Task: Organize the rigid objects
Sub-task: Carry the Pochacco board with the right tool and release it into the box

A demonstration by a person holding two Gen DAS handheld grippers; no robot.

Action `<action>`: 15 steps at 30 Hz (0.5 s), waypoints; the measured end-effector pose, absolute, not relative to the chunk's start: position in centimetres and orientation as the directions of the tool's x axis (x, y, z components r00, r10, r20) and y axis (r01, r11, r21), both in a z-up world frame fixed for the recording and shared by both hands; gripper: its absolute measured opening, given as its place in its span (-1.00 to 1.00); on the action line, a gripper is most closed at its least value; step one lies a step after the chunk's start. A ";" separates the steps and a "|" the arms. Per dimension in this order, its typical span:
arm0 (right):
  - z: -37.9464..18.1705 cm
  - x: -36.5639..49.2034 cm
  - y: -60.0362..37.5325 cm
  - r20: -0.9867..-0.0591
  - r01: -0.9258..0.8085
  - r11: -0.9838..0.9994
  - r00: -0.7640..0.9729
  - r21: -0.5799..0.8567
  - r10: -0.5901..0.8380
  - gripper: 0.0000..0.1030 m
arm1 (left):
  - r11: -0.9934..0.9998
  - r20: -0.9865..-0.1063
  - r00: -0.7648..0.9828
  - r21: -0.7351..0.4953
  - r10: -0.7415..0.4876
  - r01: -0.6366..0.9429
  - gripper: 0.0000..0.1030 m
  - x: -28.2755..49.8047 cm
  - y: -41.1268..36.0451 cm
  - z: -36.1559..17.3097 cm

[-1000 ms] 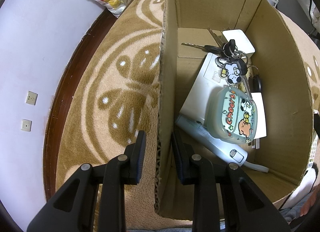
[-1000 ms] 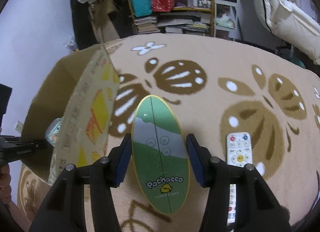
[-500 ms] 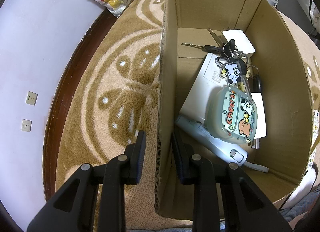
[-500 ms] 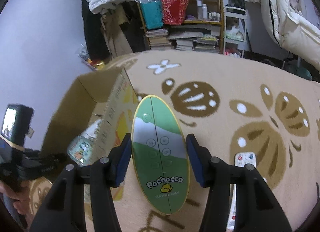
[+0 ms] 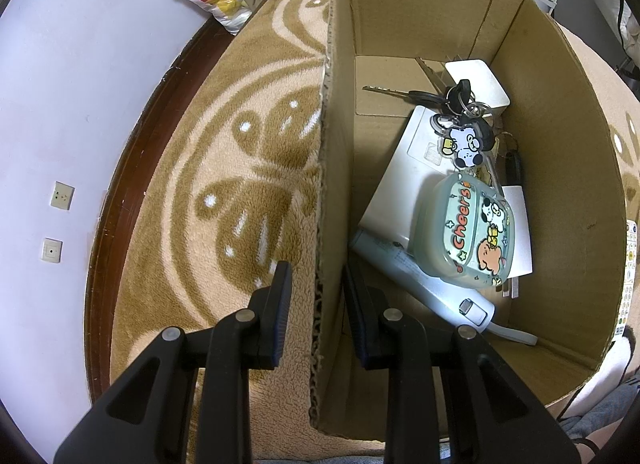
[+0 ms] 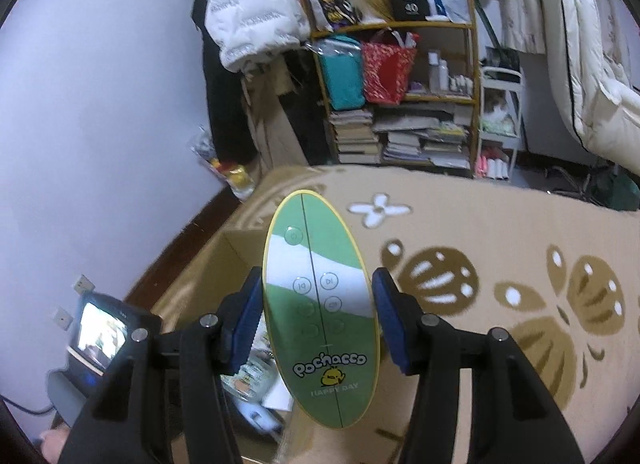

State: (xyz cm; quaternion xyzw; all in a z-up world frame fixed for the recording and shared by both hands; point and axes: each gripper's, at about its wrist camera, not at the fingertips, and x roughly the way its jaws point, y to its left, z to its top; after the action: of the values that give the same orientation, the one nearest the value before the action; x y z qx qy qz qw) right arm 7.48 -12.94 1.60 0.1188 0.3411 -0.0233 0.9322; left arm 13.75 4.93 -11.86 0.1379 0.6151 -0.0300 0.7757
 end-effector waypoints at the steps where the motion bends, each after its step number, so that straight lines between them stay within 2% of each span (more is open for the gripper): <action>1: 1.9 7.6 -12.6 -0.637 0.118 0.971 0.770 0.209 0.043 0.11 | 0.960 -0.963 0.241 0.176 0.122 0.216 -0.49 13.8 4.9 -11.9; 9: 2.7 9.1 -10.3 -0.607 0.069 0.954 0.784 0.291 0.128 0.11 | 0.961 -0.963 0.241 0.174 0.121 0.216 -0.49 13.8 4.9 -12.0; 15: 0.6 9.4 -9.1 -0.643 0.059 0.954 0.751 0.294 0.152 0.11 | 0.960 -0.963 0.241 0.176 0.122 0.217 -0.49 13.8 4.9 -12.0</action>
State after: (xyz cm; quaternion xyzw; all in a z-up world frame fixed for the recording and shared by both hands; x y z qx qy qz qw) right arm 9.40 -9.07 0.60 0.1495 0.3519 0.0252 0.9237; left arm 13.81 4.87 -12.05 0.1380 0.6154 -0.0306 0.7755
